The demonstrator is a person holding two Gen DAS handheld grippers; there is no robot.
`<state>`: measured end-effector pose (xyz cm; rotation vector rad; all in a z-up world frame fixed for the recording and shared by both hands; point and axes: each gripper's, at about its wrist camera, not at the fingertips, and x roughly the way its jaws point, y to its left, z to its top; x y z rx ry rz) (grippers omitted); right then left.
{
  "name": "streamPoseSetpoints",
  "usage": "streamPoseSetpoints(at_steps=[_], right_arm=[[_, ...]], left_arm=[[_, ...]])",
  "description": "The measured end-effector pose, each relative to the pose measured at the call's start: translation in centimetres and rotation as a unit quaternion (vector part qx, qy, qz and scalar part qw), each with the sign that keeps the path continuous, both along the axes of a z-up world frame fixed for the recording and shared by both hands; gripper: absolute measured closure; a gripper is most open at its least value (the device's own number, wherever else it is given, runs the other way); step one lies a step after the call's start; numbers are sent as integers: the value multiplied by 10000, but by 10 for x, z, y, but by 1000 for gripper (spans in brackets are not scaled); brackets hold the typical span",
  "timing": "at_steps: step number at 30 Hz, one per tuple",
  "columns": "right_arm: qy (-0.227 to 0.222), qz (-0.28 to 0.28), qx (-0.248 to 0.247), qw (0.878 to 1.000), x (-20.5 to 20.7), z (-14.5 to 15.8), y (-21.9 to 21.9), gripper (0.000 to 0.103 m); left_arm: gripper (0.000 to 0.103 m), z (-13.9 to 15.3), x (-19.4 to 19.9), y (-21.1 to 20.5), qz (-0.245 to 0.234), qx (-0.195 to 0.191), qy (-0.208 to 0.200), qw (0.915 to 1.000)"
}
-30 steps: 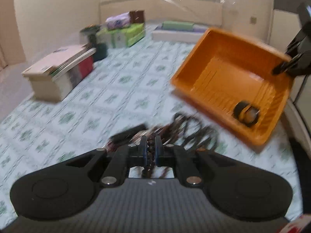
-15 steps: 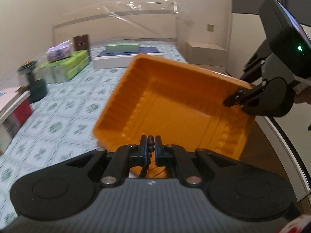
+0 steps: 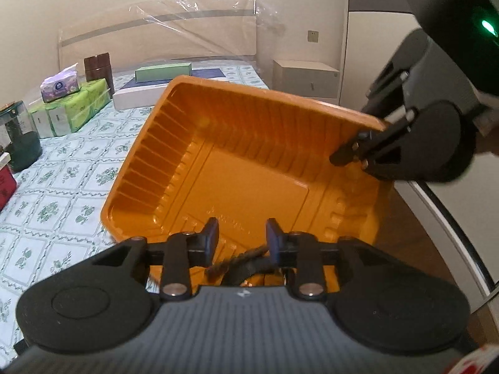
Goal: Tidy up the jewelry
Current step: 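Grasp a dark bead bracelet with the left gripper and drop it into the tray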
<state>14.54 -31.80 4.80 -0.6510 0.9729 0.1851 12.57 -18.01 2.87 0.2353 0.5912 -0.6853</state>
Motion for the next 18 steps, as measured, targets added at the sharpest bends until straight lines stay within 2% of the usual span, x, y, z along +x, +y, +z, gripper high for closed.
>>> streamPoseSetpoints(at_steps=[4,9,18], right_arm=[[-2,-8,10,10000,0,0,0,100],[-16,-18,31,10000,-2,0,-1,100],[-11,-33,27,10000,-3,0,-1,100]], left_arm=[[73,-4,-12,27,324,10,80,9994],[73,-13,-30,74,948,104,152,9953],[73,-35,-50,164,2156,438,368,9748]])
